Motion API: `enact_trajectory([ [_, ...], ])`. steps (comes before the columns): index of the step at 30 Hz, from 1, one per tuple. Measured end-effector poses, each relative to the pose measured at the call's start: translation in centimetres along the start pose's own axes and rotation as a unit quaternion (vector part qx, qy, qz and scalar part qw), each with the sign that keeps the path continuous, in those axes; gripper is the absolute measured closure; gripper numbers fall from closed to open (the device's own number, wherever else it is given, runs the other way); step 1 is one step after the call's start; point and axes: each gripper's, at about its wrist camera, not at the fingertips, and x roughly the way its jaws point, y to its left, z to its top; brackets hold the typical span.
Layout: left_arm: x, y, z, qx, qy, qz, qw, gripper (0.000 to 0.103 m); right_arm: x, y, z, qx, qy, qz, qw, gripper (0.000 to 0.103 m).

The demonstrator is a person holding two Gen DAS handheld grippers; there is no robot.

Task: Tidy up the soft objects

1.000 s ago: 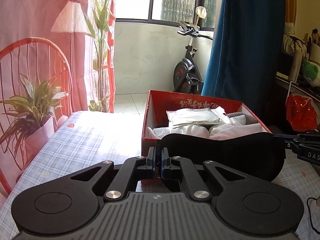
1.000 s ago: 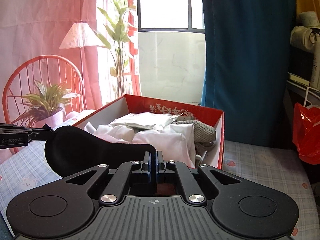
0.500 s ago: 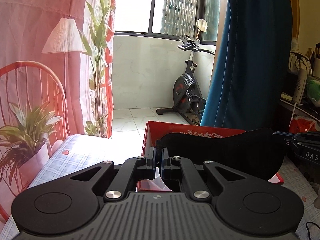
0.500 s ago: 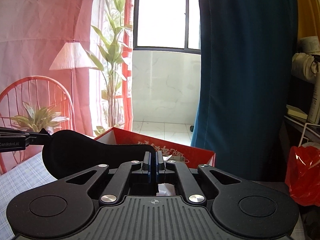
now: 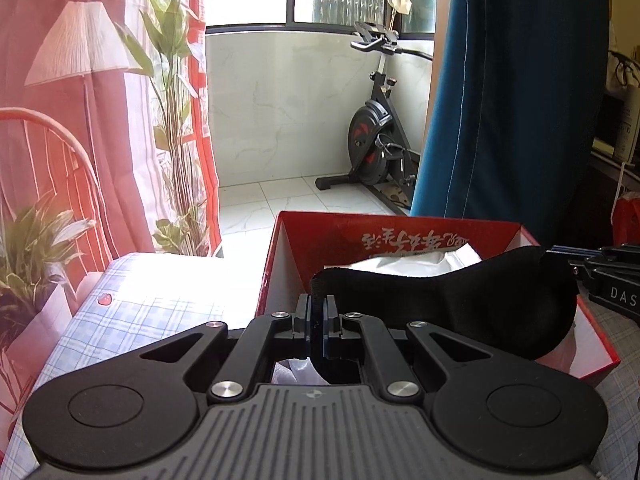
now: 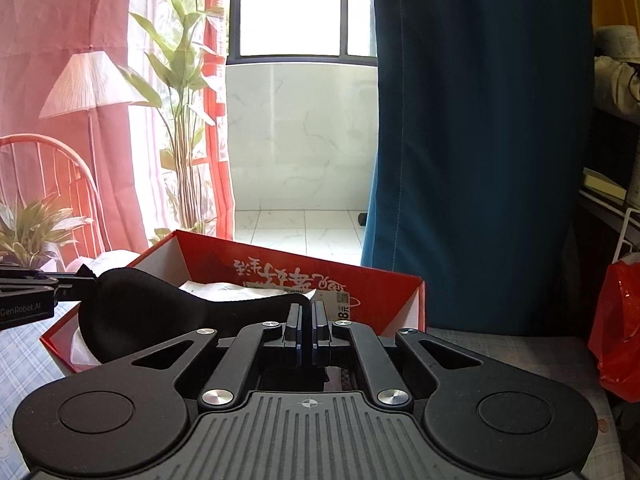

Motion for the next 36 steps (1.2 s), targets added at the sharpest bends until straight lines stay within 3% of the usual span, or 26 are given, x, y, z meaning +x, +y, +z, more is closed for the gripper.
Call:
enact_trajectory([
  [7,2.2,-0.4,-1.1,0.026,0.042,0.0,0.9988,0.097,3.2,-0.4,-1.1,-0.003,0.057,-0.007,0.998,0.099],
  [16,2.1,0.0,-0.8,0.027,0.045,-0.001,0.9986,0.093,3.5,-0.6,-1.9,-0.011,0.058,-0.011,0.998,0.095],
  [17,2.0,0.1,-0.7,0.026,0.045,0.001,0.9987,0.088,3.3,-0.6,-1.8,-0.011,0.054,-0.014,0.998,0.094],
  [19,1.6,0.3,-0.4,0.021,0.04,0.001,0.999,0.066,2.7,-0.9,-1.6,-0.007,0.045,-0.018,0.999,0.091],
  [20,1.2,0.4,-0.2,0.018,0.034,0.0,0.9993,0.049,2.5,-1.0,-1.4,-0.004,0.04,-0.019,0.999,0.089],
  [21,0.8,0.4,-0.1,0.016,0.027,0.0,0.9995,0.038,2.3,-1.2,-1.3,-0.003,0.036,-0.019,0.999,0.088],
  [22,0.4,0.5,0.0,0.015,0.021,-0.001,0.9997,0.036,2.0,-1.3,-1.2,-0.002,0.033,-0.02,0.999,0.086],
  [24,-0.4,0.3,0.4,0.015,0.015,-0.007,0.9998,0.026,1.5,-1.5,-0.9,-0.002,0.029,-0.019,0.999,0.079],
  [27,-1.6,-0.1,0.8,0.014,0.002,-0.009,0.9999,0.005,0.6,-1.7,-0.5,0.001,0.024,-0.015,1.0,0.059],
  [30,-2.9,-0.8,1.2,0.023,-0.012,-0.003,0.9996,0.0,-0.5,-1.8,-0.1,0.007,0.018,-0.011,1.0,0.042],
  [36,-5.0,-1.3,1.5,0.019,-0.022,-0.007,0.9996,0.0,-2.8,-2.1,0.5,0.02,0.003,-0.005,1.0,0.007],
])
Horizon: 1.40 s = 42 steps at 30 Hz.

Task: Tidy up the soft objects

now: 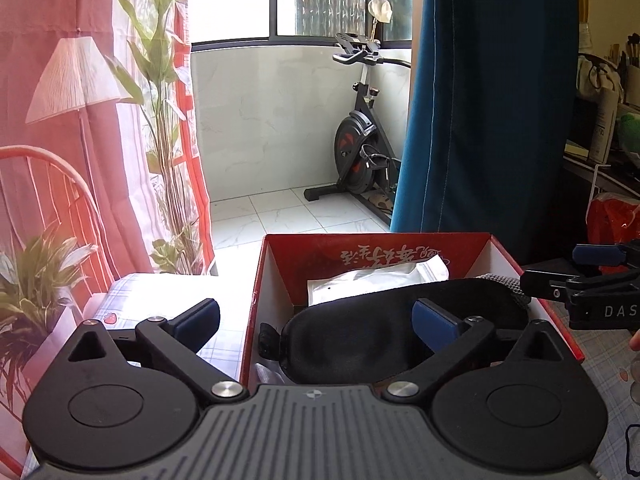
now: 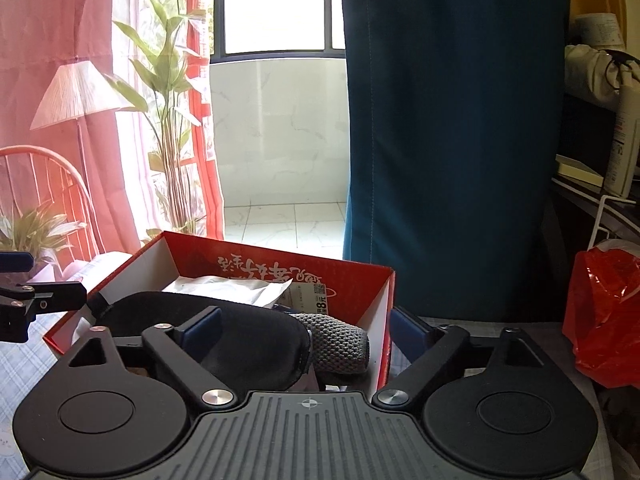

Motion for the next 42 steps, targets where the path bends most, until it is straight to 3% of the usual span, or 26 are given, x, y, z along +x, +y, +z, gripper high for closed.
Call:
enact_trajectory([
  [2,-0.7,-0.1,-0.1,0.001,-0.005,0.013,0.9999,0.0,-0.8,0.0,0.2,0.004,-0.006,0.002,1.0,0.0],
  [13,-4.1,0.0,0.3,-0.004,-0.022,0.038,0.999,0.0,-4.5,0.8,0.6,0.016,-0.022,0.013,1.0,0.0],
  [16,-5.4,-0.4,0.6,0.015,-0.018,0.059,0.998,0.0,-6.1,1.1,0.9,0.019,-0.03,0.017,0.999,0.0],
  [20,-8.4,-0.7,0.8,0.023,-0.034,0.096,0.9946,0.0,-9.0,1.7,1.6,0.015,-0.046,0.011,0.999,0.0],
  [33,-20.6,-1.8,0.7,-0.001,-0.09,0.131,0.9872,0.0,-20.1,2.8,1.7,0.033,-0.094,0.019,0.995,0.0],
  [42,-24.3,-1.8,-1.2,-0.011,-0.092,0.146,0.9849,0.0,-24.6,5.1,0.3,-0.005,-0.1,0.004,0.995,0.0],
])
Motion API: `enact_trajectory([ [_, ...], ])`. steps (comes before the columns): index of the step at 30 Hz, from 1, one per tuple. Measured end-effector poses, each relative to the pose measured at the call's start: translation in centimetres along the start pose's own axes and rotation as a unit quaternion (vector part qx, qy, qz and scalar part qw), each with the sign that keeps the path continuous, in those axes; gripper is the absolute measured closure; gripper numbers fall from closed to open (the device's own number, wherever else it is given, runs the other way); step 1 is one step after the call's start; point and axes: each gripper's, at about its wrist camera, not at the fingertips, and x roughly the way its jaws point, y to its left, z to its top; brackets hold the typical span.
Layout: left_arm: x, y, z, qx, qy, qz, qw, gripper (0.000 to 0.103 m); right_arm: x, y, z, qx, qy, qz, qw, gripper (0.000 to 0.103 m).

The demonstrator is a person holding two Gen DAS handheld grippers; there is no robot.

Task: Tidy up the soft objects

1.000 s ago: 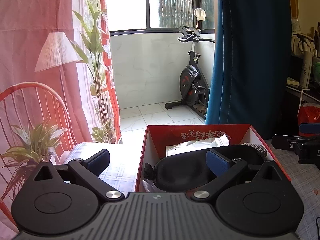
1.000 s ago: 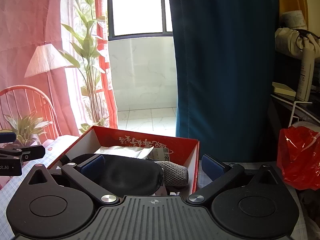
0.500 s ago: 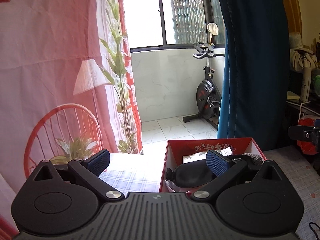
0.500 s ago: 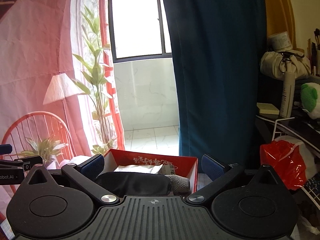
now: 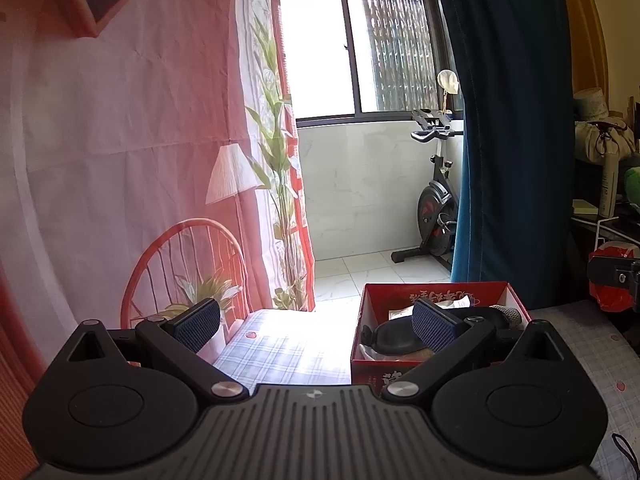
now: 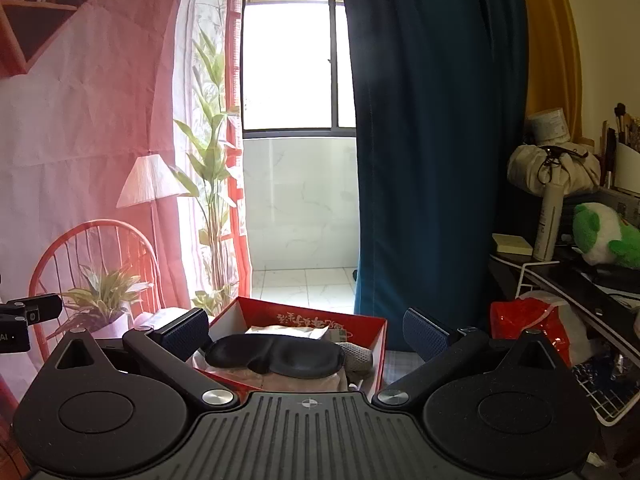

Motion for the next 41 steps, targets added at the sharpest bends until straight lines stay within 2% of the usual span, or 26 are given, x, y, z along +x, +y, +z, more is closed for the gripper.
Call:
enact_trajectory([
  [10,-1.1,0.5,0.0,-0.002,-0.007,0.003,1.0,0.0,-1.9,0.9,0.1,-0.001,-0.004,0.001,1.0,0.0],
  [41,-1.1,0.8,-0.4,-0.01,-0.002,0.006,0.9999,0.0,-1.7,0.7,0.1,0.0,0.001,0.001,1.0,0.0],
])
